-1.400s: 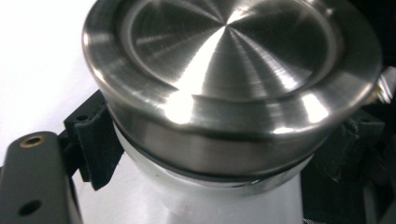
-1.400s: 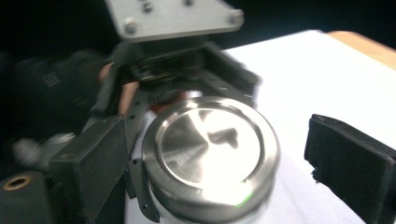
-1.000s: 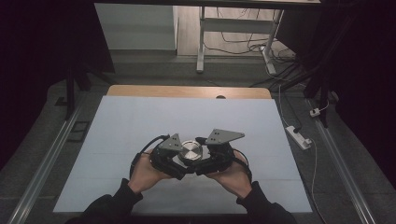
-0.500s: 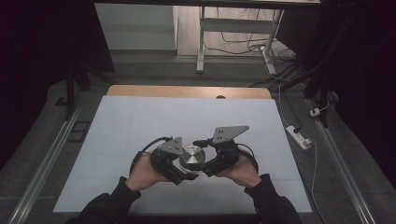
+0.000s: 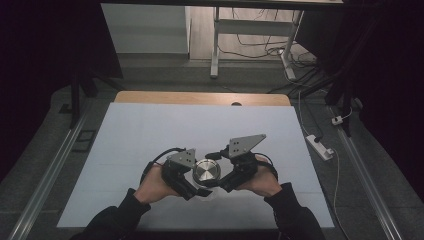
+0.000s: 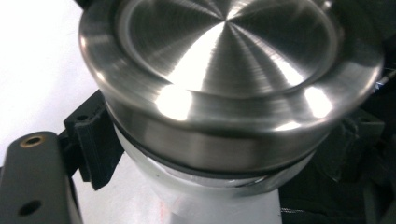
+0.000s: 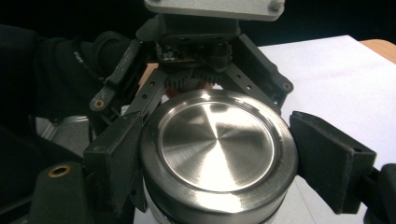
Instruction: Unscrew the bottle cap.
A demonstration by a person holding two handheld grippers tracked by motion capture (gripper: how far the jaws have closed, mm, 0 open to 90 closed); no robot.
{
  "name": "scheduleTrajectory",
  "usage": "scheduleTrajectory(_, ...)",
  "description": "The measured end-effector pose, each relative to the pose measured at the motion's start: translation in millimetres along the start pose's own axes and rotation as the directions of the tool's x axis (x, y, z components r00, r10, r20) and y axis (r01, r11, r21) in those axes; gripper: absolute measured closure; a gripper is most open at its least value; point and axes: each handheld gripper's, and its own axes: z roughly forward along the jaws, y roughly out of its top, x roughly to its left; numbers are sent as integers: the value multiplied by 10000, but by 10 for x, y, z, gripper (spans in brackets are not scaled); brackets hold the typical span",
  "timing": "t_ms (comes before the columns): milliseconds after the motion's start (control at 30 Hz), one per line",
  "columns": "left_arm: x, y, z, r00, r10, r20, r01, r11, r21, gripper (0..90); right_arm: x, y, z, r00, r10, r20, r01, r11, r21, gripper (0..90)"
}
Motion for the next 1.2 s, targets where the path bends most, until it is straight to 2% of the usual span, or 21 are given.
scheduleTrajectory(133, -18, 6, 11, 9994, 237, 269, -240, 9996, 115, 156, 4, -6, -6, 9993, -223, -312, 224, 9997, 54, 198)
scheduleTrajectory(200, -24, 6, 22, 9996, 211, 179, -214, 9996, 183, 155, -11, -23, -7, 9987, -165, -486, 169, 9998, 81, 197)
scheduleTrajectory(300, 6, -7, 33, 9997, -51, -245, 56, 9998, 205, 155, -24, -33, -2, 9998, 145, -113, -143, 9998, 168, 184)
scheduleTrajectory(433, 50, -32, 22, 9957, -489, -792, 502, 9986, 138, 156, -27, 9, -52, 9940, 659, 868, -650, 9978, -133, 72)
scheduleTrajectory(467, 69, -46, 15, 9884, -908, -1216, 915, 9958, 8, 156, -13, 25, -62, 9895, 754, 1230, -743, 9972, -128, 56)
scheduleTrajectory(500, 69, -46, 15, 9884, -908, -1216, 915, 9958, 8, 156, 1, 37, -61, 9821, 938, 1631, -931, 9956, -120, 55)
scheduleTrajectory(533, 83, -50, 6, 9800, -1143, -1631, 1161, 9932, 15, 156, 13, 47, -52, 9708, 1148, 2105, -1149, 9933, -119, 55)
scheduleTrajectory(567, 83, -50, 6, 9800, -1143, -1631, 1161, 9932, 15, 156, 29, 49, -33, 9605, 1344, 2438, -1341, 9908, -177, 59)
scheduleTrajectory(600, 86, -50, 5, 9761, -1192, -1815, 1216, 9926, 20, 155, 44, 48, -5, 9499, 1512, 2736, -1527, 9881, -159, 66)
scheduleTrajectory(633, 78, -49, 12, 9703, -1379, -1990, 1393, 9902, -72, 155, 44, 48, -5, 9499, 1512, 2736, -1527, 9881, -159, 66)
scheduleTrajectory(667, 78, -47, 13, 9670, -1416, -2116, 1439, 9896, -47, 156, 75, 43, 69, 9350, 1652, 3138, -1684, 9856, -170, 81)
scheduleTrajectory(700, 67, -40, 21, 9617, -1495, -2299, 1526, 9883, -43, 156, 90, 41, 105, 9267, 1724, 3338, -1770, 9841, -168, 88)
scheduleTrajectory(733, 67, -40, 21, 9617, -1495, -2299, 1526, 9883, -43, 156, 90, 41, 105, 9267, 1724, 3338, -1770, 9841, -168, 88)
scheduleTrajectory(800, 52, -25, 28, 9581, -1484, -2449, 1529, 9882, -5, 156, 110, 37, 170, 9191, 1811, 3500, -1833, 9827, -272, 114)
scheduleTrajectory(833, 29, -10, 34, 9563, -1525, -2495, 1560, 9877, -57, 155, 127, 35, 203, 9122, 1754, 3703, -1754, 9839, -340, 166)
scheduleTrajectory(900, 22, -5, 33, 9566, -1508, -2493, 1545, 9880, -48, 156, 138, 29, 202, 9121, 1619, 3766, -1606, 9864, -351, 195)
scheduleTrajectory(1000, 26, -1, 21, 9648, -1312, -2277, 1346, 9909, -4, 156, 122, 31, 163, 9245, 1588, 3467, -1583, 9869, -300, 197)
scheduleTrajectory(1067, 38, -2, 3, 9767, -1133, -1823, 1152, 9933, -6, 156, 100, 31, 128, 9434, 1506, 2956, -1492, 9884, -271, 197)
scheduleTrajectory(1100, 34, -2, -5, 9798, -1114, -1660, 1124, 9937, -33, 156, 81, 29, 107, 9510, 1560, 2671, -1528, 9877, -328, 197)
scheduleTrajectory(1133, 29, 8, -14, 9875, -808, -1351, 835, 9964, 137, 156, 67, 28, 84, 9591, 1548, 2369, -1498, 9879, -389, 198)
scheduleTrajectory(1200, 27, 6, -17, 9923, -651, -1051, 670, 9977, 144, 156, 45, 31, 54, 9724, 1470, 1813, -1446, 9891, -267, 198)
